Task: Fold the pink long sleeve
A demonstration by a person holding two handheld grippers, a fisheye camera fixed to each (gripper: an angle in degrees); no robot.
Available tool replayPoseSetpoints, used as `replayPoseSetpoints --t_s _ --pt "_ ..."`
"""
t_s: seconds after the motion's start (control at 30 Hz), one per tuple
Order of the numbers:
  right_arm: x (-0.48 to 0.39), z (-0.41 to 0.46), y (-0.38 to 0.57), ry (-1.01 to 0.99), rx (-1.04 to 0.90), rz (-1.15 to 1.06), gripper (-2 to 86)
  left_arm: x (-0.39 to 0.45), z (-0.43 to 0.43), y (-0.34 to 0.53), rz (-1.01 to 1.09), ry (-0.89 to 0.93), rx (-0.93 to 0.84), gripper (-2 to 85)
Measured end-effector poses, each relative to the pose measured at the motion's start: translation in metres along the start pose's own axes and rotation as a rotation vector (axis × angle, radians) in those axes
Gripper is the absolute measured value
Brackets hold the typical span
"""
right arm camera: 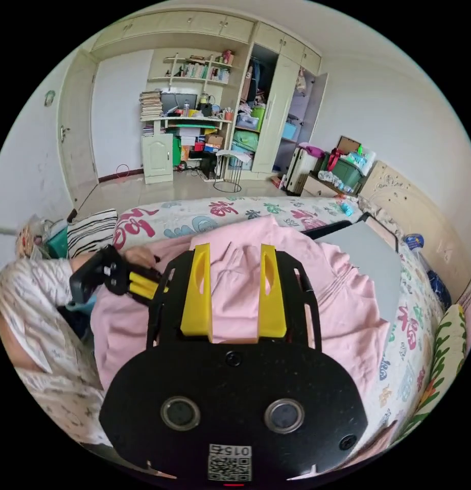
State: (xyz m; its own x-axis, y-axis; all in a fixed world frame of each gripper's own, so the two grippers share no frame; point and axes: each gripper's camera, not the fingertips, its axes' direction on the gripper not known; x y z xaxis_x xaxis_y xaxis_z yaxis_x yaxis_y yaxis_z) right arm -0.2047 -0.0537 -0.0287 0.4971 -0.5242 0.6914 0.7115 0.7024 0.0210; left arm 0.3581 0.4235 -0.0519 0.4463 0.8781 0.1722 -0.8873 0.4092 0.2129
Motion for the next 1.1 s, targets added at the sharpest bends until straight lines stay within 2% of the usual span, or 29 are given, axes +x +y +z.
replayPoseSetpoints --t_s 0.13,0.2,0.27,0.37,0.5,0.6,0.67,0.73,0.8,0.87,0.93,1.1 --pt "0.008 0.098 -0.042 0.022 -0.239 0.096 15.3 -0.02 0.002 0.006 -0.022 -0.004 0.012 0.5" --pt "0.011 0.112 -0.042 -0.001 -0.275 0.102 11.4 -0.026 0.004 0.01 -0.025 -0.014 0.013 0.5" --pt "0.018 0.099 -0.04 -0.03 -0.22 0.144 8.3 -0.035 0.006 0.014 -0.032 -0.011 0.016 0.6" --pt "0.036 0.054 -0.029 -0.035 -0.128 0.227 4.9 -0.048 0.008 0.022 -0.043 -0.008 0.024 0.7" --pt "0.044 -0.061 0.028 0.023 0.099 0.307 4.6 -0.07 0.01 0.039 -0.082 -0.01 0.039 0.9" --pt "0.027 -0.142 0.091 0.076 0.228 0.346 4.3 -0.098 0.007 0.056 -0.171 0.004 0.058 1.3" --pt "0.01 -0.174 0.126 0.082 0.27 0.347 4.2 -0.133 0.004 0.066 -0.28 0.097 0.067 1.8" --pt "-0.017 -0.195 0.164 0.132 0.29 0.349 4.0 -0.19 0.004 0.083 -0.395 0.253 0.031 3.2" --pt "-0.039 -0.203 0.182 0.188 0.288 0.328 3.9 -0.225 0.005 0.103 -0.472 0.189 -0.02 5.8" --pt "-0.058 -0.208 0.192 0.237 0.289 0.32 3.9 -0.245 0.027 0.122 -0.472 0.124 -0.181 8.4" --pt "-0.072 -0.211 0.198 0.253 0.305 0.322 3.9 -0.254 0.08 0.15 -0.428 0.191 -0.404 11.9" --pt "-0.092 -0.219 0.194 0.243 0.344 0.32 3.8 -0.258 0.129 0.176 -0.423 0.225 -0.473 11.5"
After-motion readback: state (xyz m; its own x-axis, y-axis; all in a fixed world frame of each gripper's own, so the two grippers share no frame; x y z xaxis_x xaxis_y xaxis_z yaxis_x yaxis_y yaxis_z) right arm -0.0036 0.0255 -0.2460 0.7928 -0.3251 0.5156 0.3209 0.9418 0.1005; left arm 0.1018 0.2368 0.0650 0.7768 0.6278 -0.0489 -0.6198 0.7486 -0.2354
